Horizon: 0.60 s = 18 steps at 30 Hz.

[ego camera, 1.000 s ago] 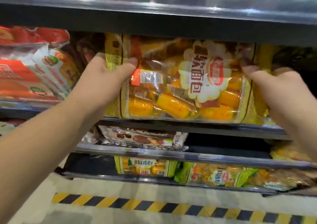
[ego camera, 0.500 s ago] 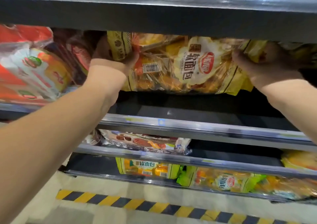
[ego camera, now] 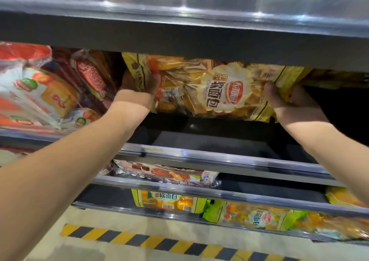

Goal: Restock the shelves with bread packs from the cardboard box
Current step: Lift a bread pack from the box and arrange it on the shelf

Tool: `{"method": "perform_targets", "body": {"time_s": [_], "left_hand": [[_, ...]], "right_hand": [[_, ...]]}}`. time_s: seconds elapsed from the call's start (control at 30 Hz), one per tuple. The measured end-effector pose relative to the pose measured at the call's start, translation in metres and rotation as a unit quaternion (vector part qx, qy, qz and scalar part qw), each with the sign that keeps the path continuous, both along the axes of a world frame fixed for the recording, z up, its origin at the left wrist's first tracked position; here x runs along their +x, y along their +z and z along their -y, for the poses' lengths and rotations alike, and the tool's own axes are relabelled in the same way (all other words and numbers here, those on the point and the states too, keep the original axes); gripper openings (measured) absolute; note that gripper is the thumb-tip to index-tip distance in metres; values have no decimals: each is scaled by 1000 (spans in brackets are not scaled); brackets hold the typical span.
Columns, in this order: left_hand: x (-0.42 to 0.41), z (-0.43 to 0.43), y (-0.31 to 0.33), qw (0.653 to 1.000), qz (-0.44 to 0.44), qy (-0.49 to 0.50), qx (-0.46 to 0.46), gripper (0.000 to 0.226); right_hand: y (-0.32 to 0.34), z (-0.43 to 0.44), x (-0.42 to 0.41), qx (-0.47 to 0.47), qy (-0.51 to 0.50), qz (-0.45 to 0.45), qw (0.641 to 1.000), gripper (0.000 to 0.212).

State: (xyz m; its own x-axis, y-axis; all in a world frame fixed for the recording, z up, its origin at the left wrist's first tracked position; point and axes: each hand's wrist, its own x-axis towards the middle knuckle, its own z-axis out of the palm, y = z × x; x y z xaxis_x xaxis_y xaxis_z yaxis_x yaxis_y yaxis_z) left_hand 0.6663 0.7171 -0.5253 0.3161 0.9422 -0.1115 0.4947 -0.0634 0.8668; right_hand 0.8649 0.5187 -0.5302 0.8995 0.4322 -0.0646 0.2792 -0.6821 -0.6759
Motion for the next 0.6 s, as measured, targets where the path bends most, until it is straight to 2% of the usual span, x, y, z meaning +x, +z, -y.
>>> {"method": "perform_targets", "body": {"time_s": [0.1, 0.23, 0.37, 0.43, 0.53, 0.6], "left_hand": [[0, 1, 1, 1000, 0, -24, 12, 73], [-1, 2, 2, 999, -23, -34, -14, 71], [0, 6, 14, 997, -57, -31, -37, 79], [-4, 11, 18, 997, -58, -29, -45, 73], [-20, 20, 22, 996, -82, -23, 13, 61], [-34, 30, 27, 985, -151, -63, 62, 67]], "right_hand": [[0, 0, -1, 0, -9, 6, 1000, 74], [1, 0, -8, -52, 9, 9, 999, 74], [10, 1, -11, -64, -9, 1, 998, 77], [13, 3, -12, -66, -18, 21, 997, 79], [15, 12, -21, -79, -20, 50, 995, 73], [18, 24, -33, -69, -31, 26, 997, 51]]}}
